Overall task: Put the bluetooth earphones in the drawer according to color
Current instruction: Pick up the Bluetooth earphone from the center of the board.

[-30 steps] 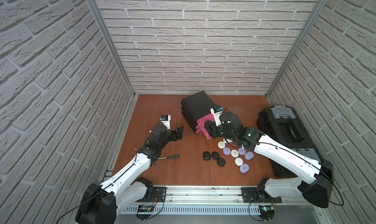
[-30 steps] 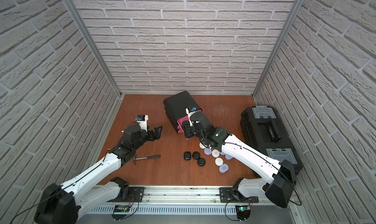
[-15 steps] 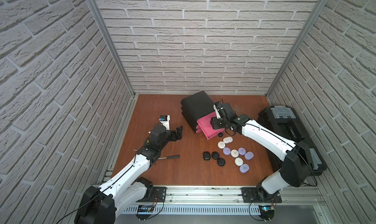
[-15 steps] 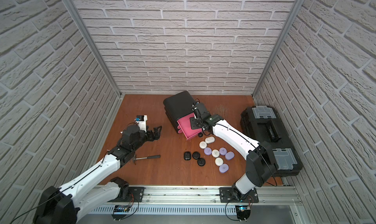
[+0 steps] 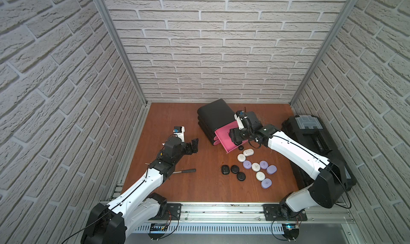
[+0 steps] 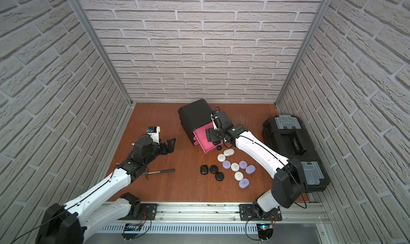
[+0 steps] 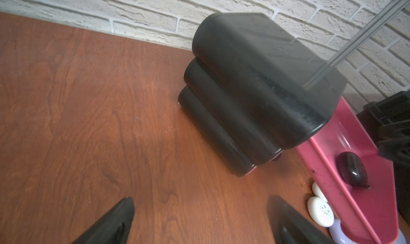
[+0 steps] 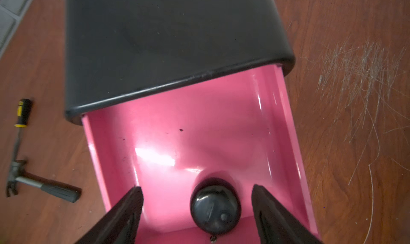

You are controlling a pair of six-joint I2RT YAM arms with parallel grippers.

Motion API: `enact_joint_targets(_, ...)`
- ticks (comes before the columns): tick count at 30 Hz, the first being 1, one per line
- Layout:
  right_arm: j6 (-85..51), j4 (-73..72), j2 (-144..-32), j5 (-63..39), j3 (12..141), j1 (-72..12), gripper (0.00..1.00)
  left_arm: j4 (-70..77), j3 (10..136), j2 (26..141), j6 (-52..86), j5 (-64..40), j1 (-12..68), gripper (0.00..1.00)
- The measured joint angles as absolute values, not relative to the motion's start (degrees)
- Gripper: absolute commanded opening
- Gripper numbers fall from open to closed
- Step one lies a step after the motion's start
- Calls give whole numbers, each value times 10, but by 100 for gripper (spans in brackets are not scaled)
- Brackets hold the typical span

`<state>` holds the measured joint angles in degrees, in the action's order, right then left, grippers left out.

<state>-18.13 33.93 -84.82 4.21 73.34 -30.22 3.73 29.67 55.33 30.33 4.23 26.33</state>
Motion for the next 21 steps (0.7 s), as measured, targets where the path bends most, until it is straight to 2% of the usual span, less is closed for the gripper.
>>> enact_joint_targets(8, -171, 345, -716, 13, 696, -300, 98, -7, 301, 526, 352, 40, 263, 98)
enact_joint_targets(13, -177, 341, -627, 10, 598, -296, 99, -27, 283, 488, 404, 22, 272, 98)
enact_joint_targets(21, -192, 333, -496, 32, 437, -293, 99, -55, 244, 489, 458, 70, 385, 98)
